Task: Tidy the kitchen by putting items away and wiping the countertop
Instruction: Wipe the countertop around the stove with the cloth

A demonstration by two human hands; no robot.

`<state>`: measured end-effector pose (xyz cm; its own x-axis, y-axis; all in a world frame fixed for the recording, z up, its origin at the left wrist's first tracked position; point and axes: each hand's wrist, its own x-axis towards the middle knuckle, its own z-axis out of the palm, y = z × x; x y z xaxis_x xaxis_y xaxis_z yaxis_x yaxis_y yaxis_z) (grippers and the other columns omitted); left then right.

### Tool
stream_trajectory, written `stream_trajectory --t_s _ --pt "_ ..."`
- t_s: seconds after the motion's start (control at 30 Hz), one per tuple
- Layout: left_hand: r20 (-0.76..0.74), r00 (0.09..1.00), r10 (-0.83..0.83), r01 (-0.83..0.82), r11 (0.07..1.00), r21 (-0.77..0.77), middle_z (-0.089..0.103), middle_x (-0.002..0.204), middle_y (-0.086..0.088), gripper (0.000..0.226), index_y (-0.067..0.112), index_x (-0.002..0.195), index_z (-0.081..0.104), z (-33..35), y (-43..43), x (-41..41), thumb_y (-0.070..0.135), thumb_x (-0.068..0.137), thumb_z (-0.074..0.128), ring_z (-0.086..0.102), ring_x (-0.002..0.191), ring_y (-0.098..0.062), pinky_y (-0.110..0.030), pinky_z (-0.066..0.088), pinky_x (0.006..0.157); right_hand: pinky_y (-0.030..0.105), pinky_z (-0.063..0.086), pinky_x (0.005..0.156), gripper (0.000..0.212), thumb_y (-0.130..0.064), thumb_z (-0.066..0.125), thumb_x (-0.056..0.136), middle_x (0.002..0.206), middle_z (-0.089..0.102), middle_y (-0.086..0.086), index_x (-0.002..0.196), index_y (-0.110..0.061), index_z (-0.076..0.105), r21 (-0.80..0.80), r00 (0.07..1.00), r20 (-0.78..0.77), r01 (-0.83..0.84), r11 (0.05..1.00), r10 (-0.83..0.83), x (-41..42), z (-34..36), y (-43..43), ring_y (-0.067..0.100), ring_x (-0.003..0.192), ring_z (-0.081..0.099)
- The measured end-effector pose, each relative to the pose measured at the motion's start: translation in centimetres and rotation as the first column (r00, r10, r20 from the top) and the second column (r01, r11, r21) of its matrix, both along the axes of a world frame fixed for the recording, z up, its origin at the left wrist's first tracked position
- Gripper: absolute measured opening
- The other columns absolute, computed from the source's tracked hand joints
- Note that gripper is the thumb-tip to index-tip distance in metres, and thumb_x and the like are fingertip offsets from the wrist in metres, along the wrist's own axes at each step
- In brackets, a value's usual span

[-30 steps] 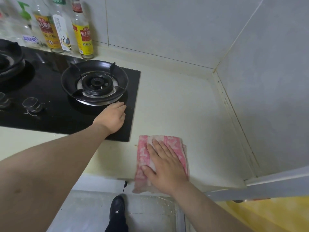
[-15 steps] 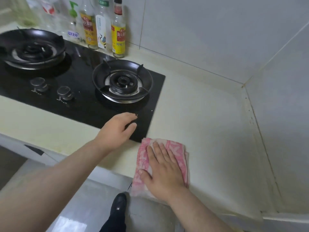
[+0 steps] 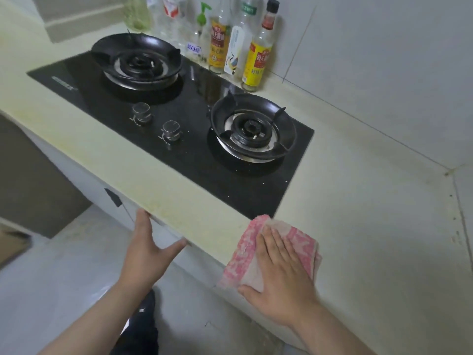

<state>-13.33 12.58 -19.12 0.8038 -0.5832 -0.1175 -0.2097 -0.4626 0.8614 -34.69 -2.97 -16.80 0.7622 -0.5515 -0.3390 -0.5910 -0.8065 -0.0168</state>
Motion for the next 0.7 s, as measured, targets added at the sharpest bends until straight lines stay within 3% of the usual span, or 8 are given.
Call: stream_trajectory --t_s 0.1,0.17,0.27,0.37,0.43,0.53,0.6,0.7 --pt "0.014 1.0 0.007 -0.006 0.997 -0.072 0.026 0.14 0.033 0.103 0.071 0.125 0.003 -0.6 0.0 0.0 0.031 0.073 0.082 0.037 0.122 -0.001 -0.028 0.037 0.1 0.029 -0.017 0.117 0.107 -0.081 0.032 0.082 0.163 -0.018 0.003 0.157 -0.015 -0.006 0.0 0.998 0.058 -0.037 0.999 0.037 2.0 0.3 0.4 0.019 0.15 -0.017" --pt "0.029 0.999 -0.02 0.021 0.998 -0.056 0.027 0.144 0.032 0.107 0.068 0.131 0.003 -1.0 0.5 0.6 0.031 0.072 0.083 0.036 0.124 0.001 -0.028 0.037 0.101 0.029 -0.023 0.116 0.106 -0.081 0.028 0.083 0.154 -0.038 -0.003 0.151 -0.019 -0.025 0.041 0.995 0.092 -0.048 0.998 0.044 3.3 0.4 0.6 0.015 0.143 -0.035" --pt "0.039 0.998 -0.056 0.054 0.996 0.065 0.024 0.155 0.023 0.104 0.05 0.147 0.012 -2.3 1.8 1.9 0.036 0.073 0.082 0.036 0.136 -0.006 -0.033 0.039 0.107 0.032 -0.02 0.119 0.101 -0.08 0.02 0.086 0.156 -0.036 -0.001 0.152 -0.017 -0.024 0.027 0.994 0.086 -0.073 0.997 0.07 5.4 0.3 0.9 0.016 0.144 -0.033" --pt "0.028 0.999 -0.037 0.033 0.99 0.137 0.02 0.156 0.019 0.098 0.033 0.153 0.02 -3.2 2.8 3.0 0.041 0.075 0.078 0.03 0.144 -0.013 -0.032 0.033 0.111 0.03 -0.023 0.117 0.097 -0.08 -0.001 0.082 0.158 -0.032 0.001 0.153 -0.017 -0.021 0.036 0.991 0.09 -0.103 0.994 0.099 7.6 0.2 1.0 0.016 0.145 -0.032" --pt "0.037 0.999 -0.016 0.01 0.989 0.146 0.023 0.157 0.016 0.096 0.031 0.153 0.021 -3.4 3.0 3.9 0.041 0.076 0.078 0.032 0.143 -0.015 -0.035 0.034 0.111 0.03 -0.022 0.116 0.092 -0.076 0.004 0.088 0.16 -0.029 0.002 0.154 -0.015 -0.017 0.041 0.988 0.097 -0.123 0.992 0.118 8.7 -0.1 1.0 0.017 0.146 -0.031" --pt "-0.041 0.997 0.07 -0.065 0.991 0.12 0.009 0.162 0.016 0.107 0.037 0.154 0.005 -3.6 2.9 5.6 0.043 0.075 0.078 0.028 0.145 -0.017 -0.044 0.036 0.112 0.033 -0.016 0.118 0.094 -0.076 0.002 0.088 0.163 -0.02 0.004 0.157 -0.013 -0.009 0.028 0.987 0.109 -0.123 0.992 0.119 9.7 -0.4 1.3 0.018 0.148 -0.025" --pt "-0.072 0.994 0.081 -0.073 0.992 0.106 0.001 0.162 0.019 0.111 0.043 0.152 -0.001 -3.9 2.8 6.8 0.045 0.075 0.078 0.024 0.147 -0.018 -0.046 0.035 0.113 0.035 -0.014 0.12 0.096 -0.077 -0.002 0.084 0.162 -0.025 0.002 0.155 -0.014 -0.014 0.029 0.988 0.093 -0.124 0.992 0.121 10.5 -0.4 1.3 0.016 0.147 -0.028" --pt "-0.139 0.984 0.11 -0.106 0.994 0.032 0.005 0.157 0.03 0.107 0.067 0.138 -0.001 -3.3 2.4 8.2 0.043 0.073 0.08 0.026 0.146 -0.017 -0.048 0.035 0.112 0.035 -0.014 0.12 0.092 -0.073 0.014 0.091 0.161 -0.024 0.002 0.156 -0.014 -0.013 0.033 0.986 0.101 -0.135 0.99 0.131 12.0 -0.3 1.4 0.016 0.147 -0.027"
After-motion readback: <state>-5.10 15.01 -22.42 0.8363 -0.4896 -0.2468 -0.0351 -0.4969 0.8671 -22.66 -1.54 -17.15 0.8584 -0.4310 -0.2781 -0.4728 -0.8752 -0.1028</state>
